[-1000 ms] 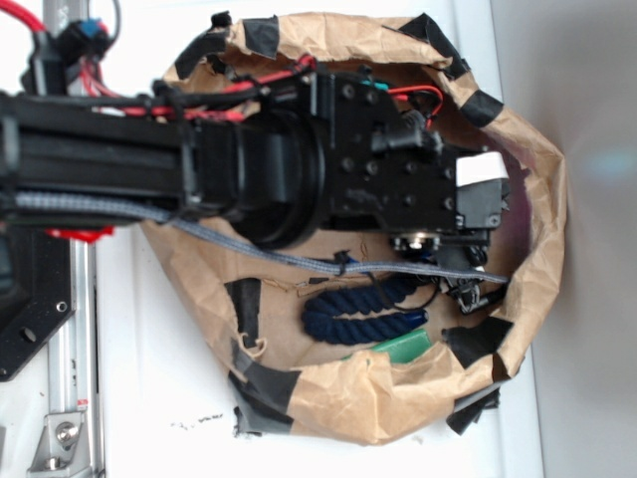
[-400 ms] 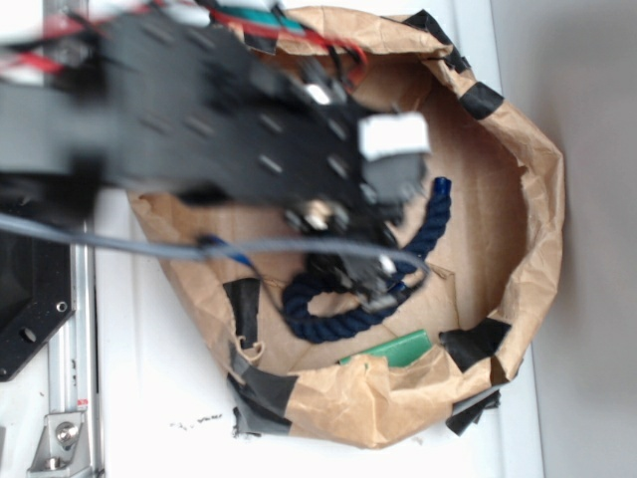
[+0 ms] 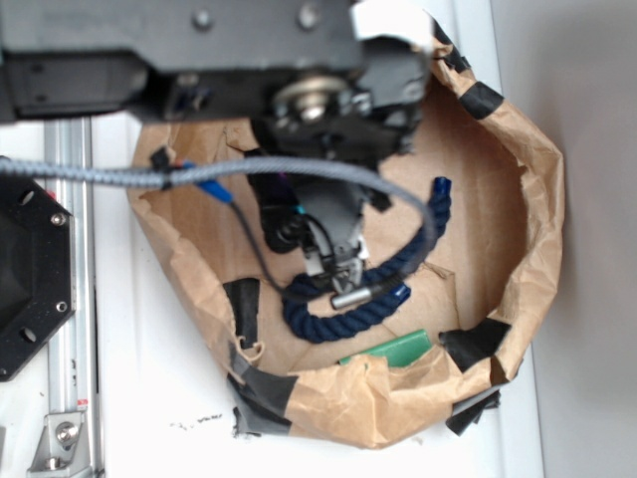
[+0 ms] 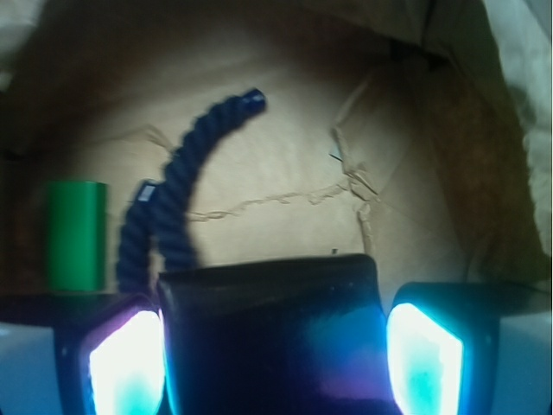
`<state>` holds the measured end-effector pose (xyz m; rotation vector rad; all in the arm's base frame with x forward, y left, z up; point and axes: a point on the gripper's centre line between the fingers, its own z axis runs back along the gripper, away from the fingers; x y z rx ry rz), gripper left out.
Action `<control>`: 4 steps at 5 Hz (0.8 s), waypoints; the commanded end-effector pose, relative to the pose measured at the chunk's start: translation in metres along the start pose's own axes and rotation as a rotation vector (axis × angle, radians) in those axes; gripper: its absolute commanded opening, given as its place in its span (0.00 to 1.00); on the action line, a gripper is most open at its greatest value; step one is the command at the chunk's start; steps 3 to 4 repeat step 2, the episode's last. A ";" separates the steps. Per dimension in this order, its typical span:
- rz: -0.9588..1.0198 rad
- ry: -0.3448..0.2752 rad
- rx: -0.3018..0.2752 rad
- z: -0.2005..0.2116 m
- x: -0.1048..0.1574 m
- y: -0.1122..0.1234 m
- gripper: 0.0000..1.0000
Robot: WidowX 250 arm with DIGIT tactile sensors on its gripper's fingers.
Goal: Grab the black box.
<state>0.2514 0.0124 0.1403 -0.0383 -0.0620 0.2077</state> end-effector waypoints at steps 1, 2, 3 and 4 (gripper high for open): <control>-0.013 -0.080 -0.058 0.026 0.026 -0.017 0.00; -0.055 -0.153 -0.030 0.024 0.025 -0.026 0.39; -0.055 -0.153 -0.030 0.024 0.025 -0.026 0.39; -0.055 -0.153 -0.030 0.024 0.025 -0.026 0.39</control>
